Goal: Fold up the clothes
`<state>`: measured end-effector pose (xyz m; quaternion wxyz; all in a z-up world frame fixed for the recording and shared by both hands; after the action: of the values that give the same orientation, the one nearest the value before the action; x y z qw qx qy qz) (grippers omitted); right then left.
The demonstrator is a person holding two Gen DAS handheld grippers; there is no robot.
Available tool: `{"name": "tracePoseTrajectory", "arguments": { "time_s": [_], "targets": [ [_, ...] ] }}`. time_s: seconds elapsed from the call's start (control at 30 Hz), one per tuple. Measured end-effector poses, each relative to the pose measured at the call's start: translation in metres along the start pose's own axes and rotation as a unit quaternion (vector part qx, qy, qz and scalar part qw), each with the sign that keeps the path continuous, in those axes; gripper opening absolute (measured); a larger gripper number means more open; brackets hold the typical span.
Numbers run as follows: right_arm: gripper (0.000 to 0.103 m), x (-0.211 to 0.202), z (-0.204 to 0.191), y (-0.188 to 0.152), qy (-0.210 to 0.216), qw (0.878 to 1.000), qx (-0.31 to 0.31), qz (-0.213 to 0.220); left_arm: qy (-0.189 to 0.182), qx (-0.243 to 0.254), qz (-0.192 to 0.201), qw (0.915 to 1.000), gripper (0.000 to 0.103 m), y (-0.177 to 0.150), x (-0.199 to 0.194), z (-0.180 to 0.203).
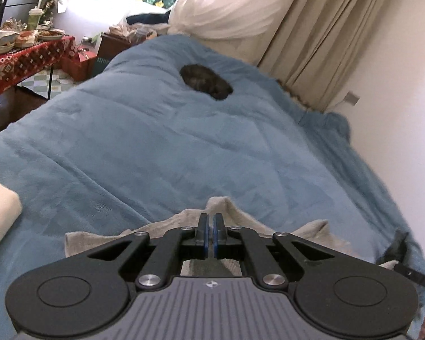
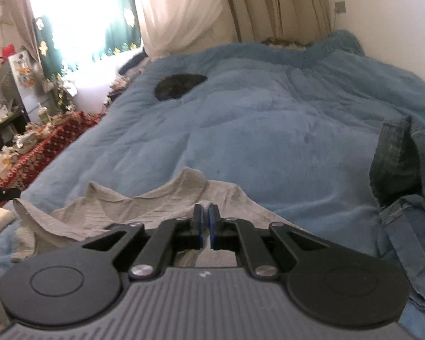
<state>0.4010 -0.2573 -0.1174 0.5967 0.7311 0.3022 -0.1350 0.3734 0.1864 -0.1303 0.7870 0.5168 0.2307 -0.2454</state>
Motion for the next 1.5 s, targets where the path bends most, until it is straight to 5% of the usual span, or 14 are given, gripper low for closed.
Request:
{"name": "tracePoseTrajectory", "arguments": {
  "time_s": [0.57, 0.7, 1.0, 1.3, 1.5],
  "targets": [
    [0.006, 0.082, 0.013, -0.009, -0.033, 0.998, -0.007, -0.046, 0.056, 0.0, -0.04, 0.9976, 0.0, 0.004, 0.078, -0.018],
    [0.026, 0.083, 0.016, -0.007, -0.043, 0.998, -0.002, -0.039, 0.058, -0.004, -0.06, 0.9965, 0.0, 0.002, 0.084, -0.021],
    [0.032, 0.056, 0.016, -0.003, -0.028, 0.999, -0.037, -0.026, 0.033, 0.093, -0.058, 0.9934, 0.028, -0.019, 0.069, 0.004],
    [0.03, 0.081, -0.011, -0.027, -0.046, 0.979, -0.171, -0.097, 0.034, 0.128, -0.079, 0.9881, 0.028, -0.03, 0.088, 0.017],
    [0.03, 0.12, 0.006, 0.006, -0.063, 0.989, -0.106, -0.085, 0.041, 0.101, -0.084, 0.9905, 0.028, -0.022, 0.096, 0.013]
  ]
}}
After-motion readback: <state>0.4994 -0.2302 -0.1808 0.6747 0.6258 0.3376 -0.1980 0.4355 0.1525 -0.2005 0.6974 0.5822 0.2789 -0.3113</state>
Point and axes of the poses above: each gripper's, at about its wrist camera, not at the fingertips, and x roughly the way its jaws point, z to its right, y to its top, the point moved 2 cm from there along x, roughly the way its jaws point, and after that the axes turned 7 degrees about y, right-handed, at the moved point
